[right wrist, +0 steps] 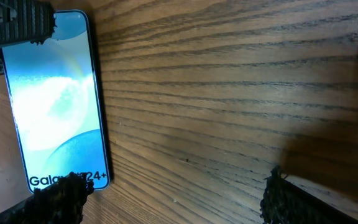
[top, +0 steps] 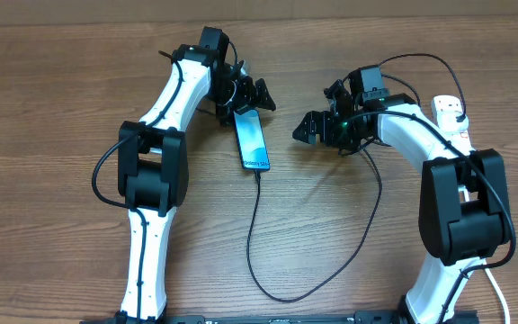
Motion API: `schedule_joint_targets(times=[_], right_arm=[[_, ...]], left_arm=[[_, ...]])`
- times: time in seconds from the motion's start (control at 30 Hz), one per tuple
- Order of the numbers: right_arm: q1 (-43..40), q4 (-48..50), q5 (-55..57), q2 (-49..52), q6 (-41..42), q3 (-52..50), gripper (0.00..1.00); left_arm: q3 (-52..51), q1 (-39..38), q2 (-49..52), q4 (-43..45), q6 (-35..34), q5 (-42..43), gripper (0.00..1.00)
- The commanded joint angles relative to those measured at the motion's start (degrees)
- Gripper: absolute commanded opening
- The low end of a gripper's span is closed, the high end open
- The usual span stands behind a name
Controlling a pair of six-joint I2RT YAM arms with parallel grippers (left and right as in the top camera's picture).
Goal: Plug charger to phone and switch on socket
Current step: 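Lower the phone with the left gripper onto the table center, then open the left gripper and raise it off the phone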
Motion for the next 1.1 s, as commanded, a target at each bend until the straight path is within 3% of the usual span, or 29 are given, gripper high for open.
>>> schedule_joint_targets(times=[0.0,0.7,0.83,0.93,1.07], right_arm=[[0.26,-0.04,0.17,-2.03,-0.31,0.07,0.92],[0.26,-0.09,0.20,-2.03,-0.31,0.07,0.92],[0.26,-0.11,0.20,-2.03,-0.31,0.07,0.92],[0.26,-0.17,0.22,-2.03,-0.31,0.07,0.92],[0.26,-0.26,0.24,-2.03,-0.33,0.07,0.92]], left_arm=[[-1.81,0.13,2.91,-1.40,-2.93,-11.19,0.91],[-1.81,0.46,2.91,-6.01,-5.62,-17.16,0.92],[-1.81,0.39,2.91,-6.38,-3.13,-16.92,0.92],[-1.79,0.39,2.89,-6.91,-1.86,-16.68,1.00],[-1.57,0.44,2.40,-8.09,5.70,-10.84,1.00]])
